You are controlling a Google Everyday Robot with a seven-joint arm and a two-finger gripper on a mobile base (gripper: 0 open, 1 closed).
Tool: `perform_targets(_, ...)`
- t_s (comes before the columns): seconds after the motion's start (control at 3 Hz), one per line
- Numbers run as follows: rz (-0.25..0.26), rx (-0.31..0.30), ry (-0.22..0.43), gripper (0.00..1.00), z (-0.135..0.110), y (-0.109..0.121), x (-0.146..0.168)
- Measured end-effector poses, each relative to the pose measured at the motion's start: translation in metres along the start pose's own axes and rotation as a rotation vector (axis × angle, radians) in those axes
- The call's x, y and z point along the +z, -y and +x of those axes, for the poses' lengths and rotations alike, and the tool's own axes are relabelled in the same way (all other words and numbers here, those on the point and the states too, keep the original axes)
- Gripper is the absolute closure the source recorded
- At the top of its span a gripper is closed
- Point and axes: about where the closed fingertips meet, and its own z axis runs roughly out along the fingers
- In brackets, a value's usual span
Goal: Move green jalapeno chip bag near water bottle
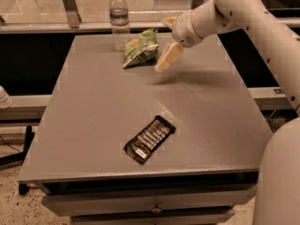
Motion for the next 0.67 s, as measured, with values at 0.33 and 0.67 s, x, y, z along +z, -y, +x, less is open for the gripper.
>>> perform_targets(0.33, 0.019, 0.023, -0.008, 0.0, 0.014, -0.008, -0.052)
perform_targets(0.67, 0.058, 0.043, -0.037, 0.0, 0.037, -0.017, -0.128)
